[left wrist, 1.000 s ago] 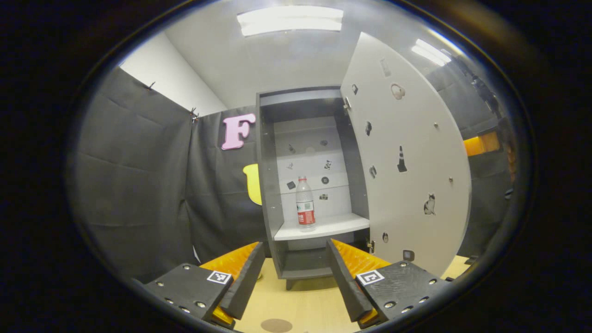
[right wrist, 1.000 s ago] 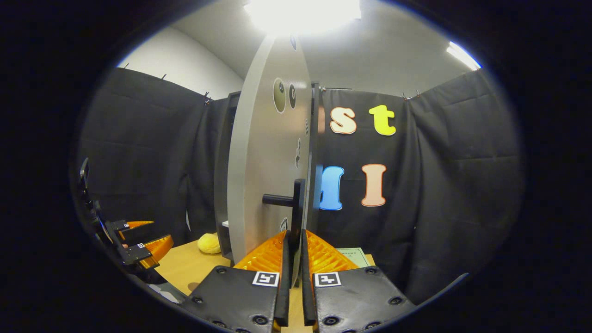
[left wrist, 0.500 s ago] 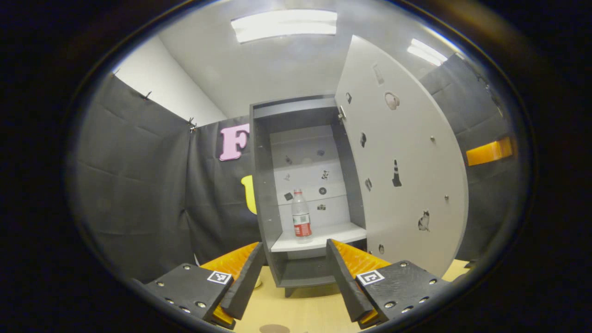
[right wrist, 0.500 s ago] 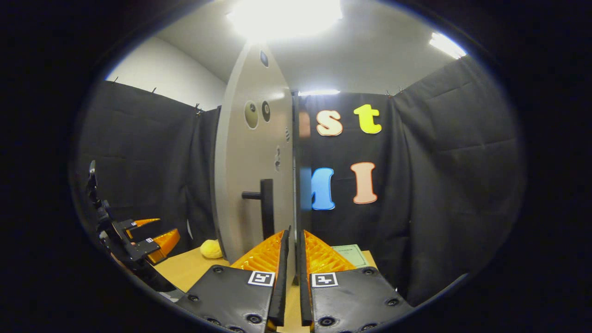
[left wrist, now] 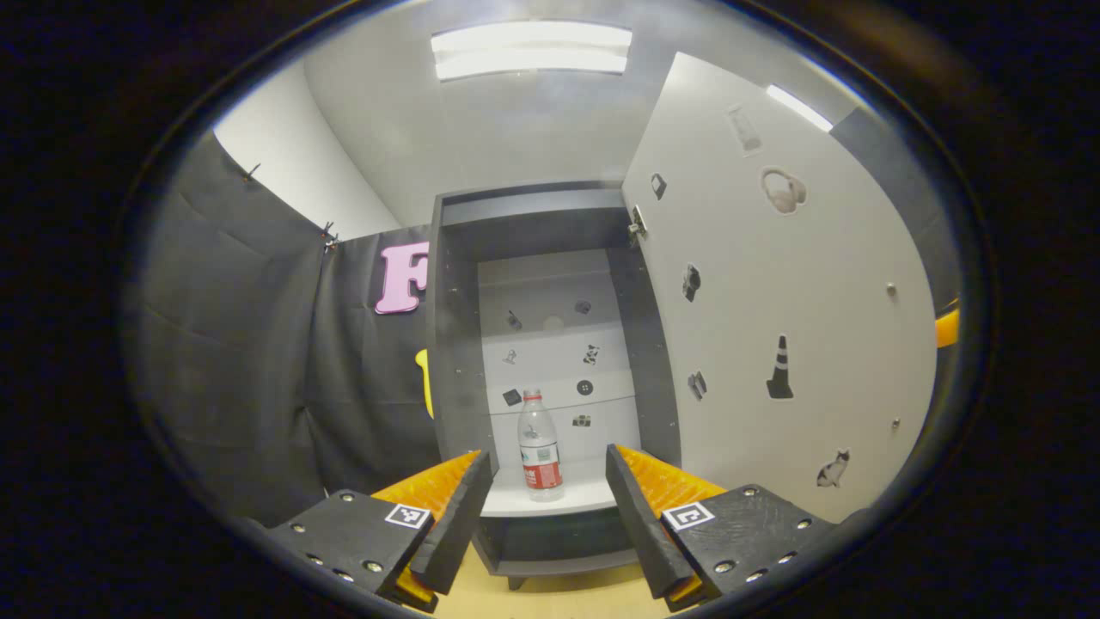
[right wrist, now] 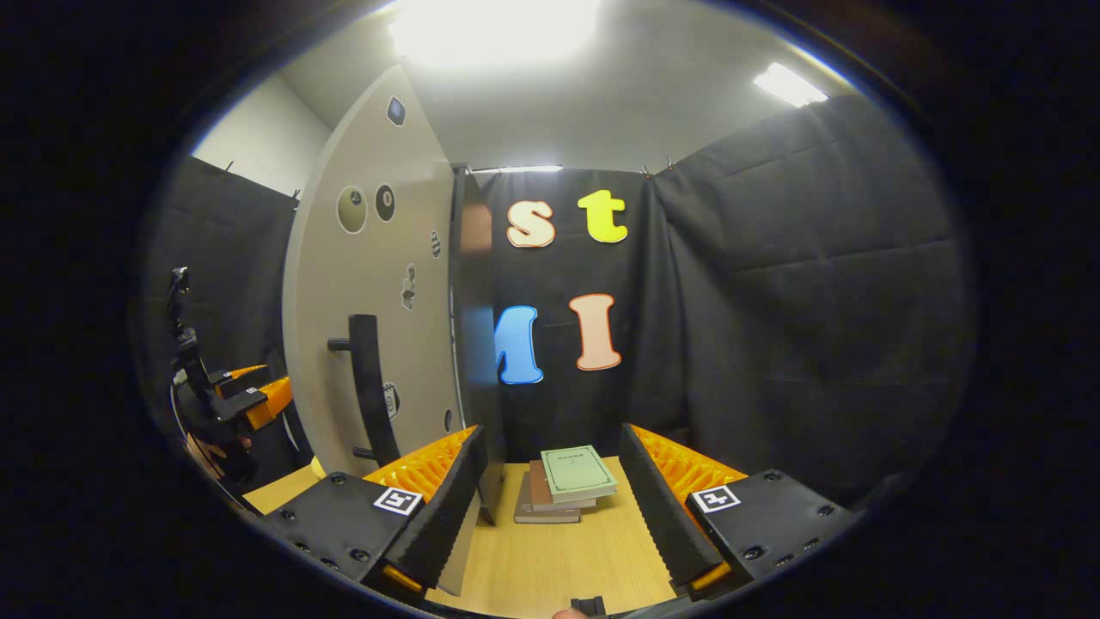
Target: Open the cabinet door with the right hand, grasp the bottle in the cabinet with the left hand and place it on the coaster, then close the cabinet door with the right hand.
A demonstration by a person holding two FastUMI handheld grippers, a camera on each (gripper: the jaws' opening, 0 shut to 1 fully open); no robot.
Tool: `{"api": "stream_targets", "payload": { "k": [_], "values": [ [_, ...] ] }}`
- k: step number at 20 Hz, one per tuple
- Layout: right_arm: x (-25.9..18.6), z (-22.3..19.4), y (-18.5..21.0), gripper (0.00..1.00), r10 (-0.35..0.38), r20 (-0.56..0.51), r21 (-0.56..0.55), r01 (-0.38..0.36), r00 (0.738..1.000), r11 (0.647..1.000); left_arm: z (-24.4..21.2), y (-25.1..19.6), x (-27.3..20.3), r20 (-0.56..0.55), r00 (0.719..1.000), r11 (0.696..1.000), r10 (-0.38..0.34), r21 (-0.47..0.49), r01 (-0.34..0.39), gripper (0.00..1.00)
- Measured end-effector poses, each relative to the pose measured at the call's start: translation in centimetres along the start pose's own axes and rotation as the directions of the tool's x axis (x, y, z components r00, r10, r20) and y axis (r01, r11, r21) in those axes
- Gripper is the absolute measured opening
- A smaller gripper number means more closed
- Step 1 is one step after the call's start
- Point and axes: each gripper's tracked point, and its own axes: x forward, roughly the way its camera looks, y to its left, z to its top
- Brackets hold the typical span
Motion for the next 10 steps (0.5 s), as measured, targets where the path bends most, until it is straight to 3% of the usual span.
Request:
{"api": "stream_targets", "payload": {
  "k": [4,5,9,10],
  "values": [
    [0.4,-0.3,-1.4,0.98,-0.092,0.001,0.003,0.092,0.996,0.996,-1.1,0.8,5.2,-0.016,0.999,0.999,-0.028,-0.039,0.027,0.8],
    [0.7,-0.4,-1.6,0.92,-0.114,0.0,-0.001,0.114,0.993,0.993,-1.6,0.9,6.6,-0.022,0.999,0.998,-0.032,-0.053,0.031,0.8],
    [1.4,-0.8,-2.2,0.98,-0.188,-0.005,-0.006,0.188,0.982,0.982,-3.7,1.6,11.7,-0.056,0.998,0.996,-0.043,-0.083,0.039,0.8],
    [1.6,-0.9,-2.3,0.92,-0.205,-0.009,-0.008,0.205,0.979,0.979,-4.1,1.8,12.7,-0.063,0.997,0.996,-0.046,-0.083,0.041,0.8]
  ]
}}
